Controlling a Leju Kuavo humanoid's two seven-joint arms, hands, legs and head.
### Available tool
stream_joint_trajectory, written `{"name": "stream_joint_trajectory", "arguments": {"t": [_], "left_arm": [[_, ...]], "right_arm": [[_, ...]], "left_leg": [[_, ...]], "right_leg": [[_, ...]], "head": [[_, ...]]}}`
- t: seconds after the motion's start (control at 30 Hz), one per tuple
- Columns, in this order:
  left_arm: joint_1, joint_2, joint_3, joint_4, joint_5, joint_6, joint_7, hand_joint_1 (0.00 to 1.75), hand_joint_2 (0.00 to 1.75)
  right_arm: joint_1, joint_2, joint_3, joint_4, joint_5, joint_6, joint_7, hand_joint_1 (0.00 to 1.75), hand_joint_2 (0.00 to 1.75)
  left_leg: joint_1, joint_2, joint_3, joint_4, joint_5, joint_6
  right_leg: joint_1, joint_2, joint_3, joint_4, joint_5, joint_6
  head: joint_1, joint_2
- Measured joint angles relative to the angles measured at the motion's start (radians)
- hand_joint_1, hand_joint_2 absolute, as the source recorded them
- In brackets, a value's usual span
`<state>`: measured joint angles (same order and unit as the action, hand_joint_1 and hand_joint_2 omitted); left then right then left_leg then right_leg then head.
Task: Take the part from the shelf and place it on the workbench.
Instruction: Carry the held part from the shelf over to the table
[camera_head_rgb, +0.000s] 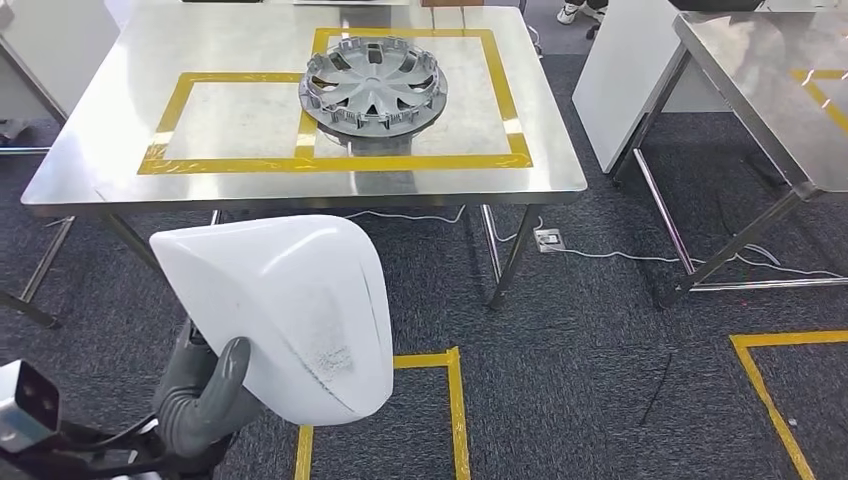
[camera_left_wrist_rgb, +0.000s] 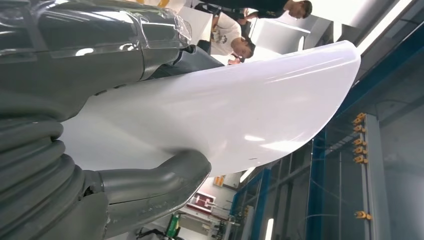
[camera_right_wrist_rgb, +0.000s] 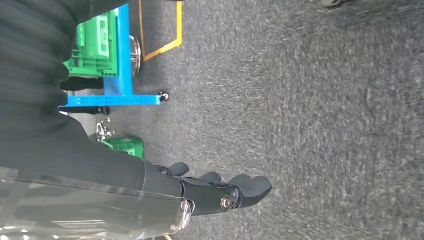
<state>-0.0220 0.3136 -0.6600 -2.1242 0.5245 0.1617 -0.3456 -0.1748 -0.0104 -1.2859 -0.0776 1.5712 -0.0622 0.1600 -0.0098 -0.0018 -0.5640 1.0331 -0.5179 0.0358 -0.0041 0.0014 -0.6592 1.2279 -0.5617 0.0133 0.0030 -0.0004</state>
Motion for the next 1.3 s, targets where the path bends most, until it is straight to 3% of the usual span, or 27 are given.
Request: {"name": "stream_joint_trajectory", "arguments": {"t": [0.07, 0.13, 0.17, 0.23, 0.3, 0.4, 0.43, 0.47, 0.53, 0.57, 0.63, 0.67, 0.7, 0.77, 0.83, 0.9, 0.93, 0.97, 1.0, 1.07, 1.1, 1.17, 1.23, 1.3], "left_arm": [[0.000, 0.000, 0.000, 0.000, 0.000, 0.000, 0.000, 1.75, 1.75], [0.000, 0.000, 0.000, 0.000, 0.000, 0.000, 0.001, 1.75, 1.75], [0.000, 0.000, 0.000, 0.000, 0.000, 0.000, 0.001, 1.75, 1.75], [0.000, 0.000, 0.000, -0.001, 0.000, 0.000, 0.001, 1.75, 1.75], [-0.001, 0.000, 0.000, -0.002, 0.000, 0.000, 0.001, 1.75, 1.75], [0.000, 0.000, 0.000, -0.001, 0.000, 0.000, 0.001, 1.75, 1.75], [0.001, 0.000, 0.000, 0.000, 0.000, 0.000, 0.002, 1.75, 1.75], [0.001, 0.000, 0.000, 0.000, 0.000, 0.000, 0.002, 1.75, 1.75], [0.001, 0.000, 0.000, 0.000, 0.000, 0.000, 0.002, 1.75, 1.75], [0.001, 0.000, 0.000, 0.001, 0.000, 0.000, 0.002, 1.75, 1.75], [0.001, 0.001, 0.000, 0.000, 0.000, 0.000, 0.003, 1.75, 1.75], [0.001, 0.001, 0.000, 0.000, 0.000, 0.000, 0.003, 1.75, 1.75], [0.002, 0.001, 0.000, 0.000, 0.000, 0.000, 0.003, 1.75, 1.75], [0.001, 0.002, 0.000, 0.000, 0.000, 0.000, 0.004, 1.75, 1.75], [0.001, 0.002, 0.000, 0.000, 0.000, 0.000, 0.004, 1.75, 1.75], [0.001, 0.002, 0.000, 0.000, 0.000, 0.000, 0.004, 1.75, 1.75], [0.001, 0.002, 0.000, 0.000, 0.000, 0.000, 0.004, 1.75, 1.75], [0.001, 0.002, 0.000, 0.000, 0.000, 0.000, 0.004, 1.75, 1.75], [0.001, 0.002, 0.000, 0.000, 0.000, 0.000, 0.004, 1.75, 1.75], [0.000, 0.002, 0.000, 0.000, 0.000, 0.000, 0.004, 1.75, 1.75], [0.000, 0.002, 0.000, 0.000, 0.000, 0.000, 0.004, 1.75, 1.75], [0.000, 0.002, 0.000, 0.000, 0.000, 0.000, 0.004, 1.75, 1.75], [0.000, 0.002, 0.000, -0.001, 0.000, 0.000, 0.004, 1.75, 1.75], [-0.001, 0.003, 0.000, -0.002, 0.000, 0.000, 0.004, 1.75, 1.75]], "right_arm": [[-0.001, -0.003, 0.000, 0.000, 0.000, 0.000, 0.000, 0.00, 1.75], [-0.003, -0.007, 0.000, -0.001, 0.000, 0.000, 0.000, 0.00, 1.75], [-0.003, -0.009, 0.000, -0.002, 0.000, -0.001, 0.000, 0.00, 1.75], [-0.002, -0.011, 0.000, -0.002, 0.000, -0.001, 0.000, 0.00, 1.75], [-0.003, -0.010, 0.000, -0.002, 0.000, -0.001, 0.000, 0.00, 1.75], [-0.003, -0.008, 0.000, -0.002, 0.000, 0.000, 0.000, 0.00, 1.75], [-0.003, -0.007, 0.000, -0.002, 0.000, 0.000, 0.000, 0.00, 1.75], [-0.002, -0.005, 0.000, -0.001, 0.000, 0.000, 0.000, 0.00, 1.75], [-0.002, -0.003, 0.000, 0.000, 0.000, 0.000, 0.000, 0.00, 1.75], [-0.003, -0.004, 0.000, -0.001, 0.000, 0.000, 0.000, 0.00, 1.75], [-0.004, -0.004, 0.000, -0.001, 0.000, 0.000, 0.000, 0.00, 1.75], [-0.004, -0.004, 0.000, -0.001, 0.000, -0.001, 0.000, 0.00, 1.75], [-0.004, -0.003, 0.000, -0.001, 0.000, -0.001, 0.000, 0.00, 1.75], [-0.004, -0.002, 0.000, -0.001, 0.000, -0.001, 0.000, 0.00, 1.75], [-0.004, -0.001, 0.000, -0.001, 0.000, -0.001, 0.000, 0.00, 1.75], [-0.003, -0.001, 0.000, -0.001, 0.000, -0.001, 0.000, 0.00, 1.75], [-0.002, 0.000, 0.000, -0.001, 0.000, -0.001, 0.000, 0.00, 1.75], [-0.001, 0.000, 0.000, 0.000, 0.000, -0.001, 0.000, 0.00, 1.75], [0.000, 0.000, 0.000, 0.000, 0.000, -0.001, 0.000, 0.00, 1.75], [0.000, -0.002, 0.000, 0.000, 0.000, -0.001, 0.000, 0.00, 1.75], [-0.001, -0.003, 0.000, 0.000, 0.000, -0.001, 0.000, 0.00, 1.75], [-0.002, -0.006, 0.000, -0.001, 0.000, -0.001, 0.000, 0.00, 1.75], [-0.004, -0.009, 0.000, -0.002, 0.000, -0.001, 0.000, 0.00, 1.75], [-0.004, -0.009, 0.000, -0.001, 0.000, -0.001, 0.000, 0.00, 1.75]], "left_leg": [[-0.007, -0.002, 0.011, -0.001, -0.008, 0.001], [-0.007, -0.002, 0.012, -0.003, -0.013, -0.003], [-0.006, -0.003, 0.012, -0.004, -0.013, -0.007], [-0.005, -0.003, 0.013, -0.005, -0.017, -0.014], [-0.004, -0.003, -0.008, 0.041, -0.046, -0.027], [0.014, -0.003, -0.107, 0.207, -0.111, -0.052], [0.021, -0.002, -0.130, 0.235, -0.107, -0.061], [0.028, -0.001, -0.136, 0.228, -0.084, -0.069], [0.041, 0.006, -0.097, 0.126, -0.004, -0.089], [0.044, 0.010, -0.072, 0.072, 0.020, -0.096], [0.043, 0.014, -0.046, 0.025, 0.024, -0.085], [0.040, 0.014, -0.045, 0.025, 0.016, -0.072], [0.039, 0.013, -0.044, 0.027, 0.013, -0.058], [0.039, 0.011, -0.038, 0.025, 0.007, -0.043], [0.037, 0.011, -0.030, 0.024, 0.001, -0.031], [0.031, 0.010, -0.023, 0.024, -0.006, -0.022], [0.027, 0.009, -0.019, 0.024, -0.010, -0.018], [0.022, 0.006, -0.014, 0.024, -0.014, -0.016], [0.017, 0.004, -0.006, 0.023, -0.019, -0.014], [0.007, 0.000, 0.011, 0.020, -0.029, -0.012], [0.006, -0.002, 0.018, 0.017, -0.033, -0.013], [0.008, -0.004, 0.021, 0.012, -0.036, -0.019], [0.011, -0.005, 0.026, 0.002, -0.036, -0.028], [0.010, -0.004, 0.023, 0.019, -0.052, -0.039]], "right_leg": [[0.018, -0.001, 0.044, -0.121, 0.070, -0.037], [0.031, -0.002, 0.072, -0.188, 0.082, -0.062], [0.033, -0.002, 0.077, -0.199, 0.078, -0.065], [0.029, -0.003, 0.091, -0.227, 0.084, -0.060], [0.017, -0.005, 0.112, -0.256, 0.092, -0.054], [0.005, -0.006, 0.126, -0.264, 0.086, -0.045], [0.000, -0.006, 0.130, -0.262, 0.081, -0.040], [-0.005, -0.006, 0.134, -0.259, 0.075, -0.033], [-0.019, -0.004, 0.144, -0.246, 0.057, -0.015], [-0.022, -0.002, 0.145, -0.235, 0.045, -0.004], [-0.023, 0.001, 0.145, -0.221, 0.028, 0.012], [-0.023, 0.002, 0.146, -0.219, 0.025, 0.017], [-0.024, 0.002, 0.149, -0.222, 0.022, 0.020], [-0.026, 0.001, 0.149, -0.205, 0.008, 0.025], [-0.025, 0.000, 0.106, -0.113, -0.037, 0.027], [-0.022, 0.000, 0.027, 0.026, -0.085, 0.024], [-0.020, 0.000, -0.004, 0.069, -0.088, 0.019], [-0.016, 0.000, -0.019, 0.076, -0.069, 0.011], [-0.010, 0.001, -0.015, 0.045, -0.033, -0.001], [0.007, 0.002, 0.023, -0.072, 0.051, -0.038], [0.015, 0.002, 0.042, -0.122, 0.074, -0.055], [0.025, 0.000, 0.063, -0.169, 0.075, -0.079], [0.025, -0.001, 0.083, -0.204, 0.073, -0.078], [0.017, -0.003, 0.112, -0.247, 0.082, -0.066]], "head": [[-0.001, 0.000], [-0.002, 0.000], [-0.002, 0.000], [0.002, 0.000], [0.002, 0.000], [-0.002, 0.000], [-0.002, 0.000], [-0.003, 0.000], [-0.004, 0.000], [-0.008, 0.000], [-0.010, 0.000], [-0.010, 0.000], [-0.007, 0.000], [-0.003, 0.000], [-0.001, 0.000], [0.001, 0.000], [0.002, 0.000], [0.002, 0.000], [0.002, 0.000], [0.001, 0.000], [-0.001, 0.000], [-0.003, 0.000], [0.002, 0.000], [0.001, 0.000]]}}
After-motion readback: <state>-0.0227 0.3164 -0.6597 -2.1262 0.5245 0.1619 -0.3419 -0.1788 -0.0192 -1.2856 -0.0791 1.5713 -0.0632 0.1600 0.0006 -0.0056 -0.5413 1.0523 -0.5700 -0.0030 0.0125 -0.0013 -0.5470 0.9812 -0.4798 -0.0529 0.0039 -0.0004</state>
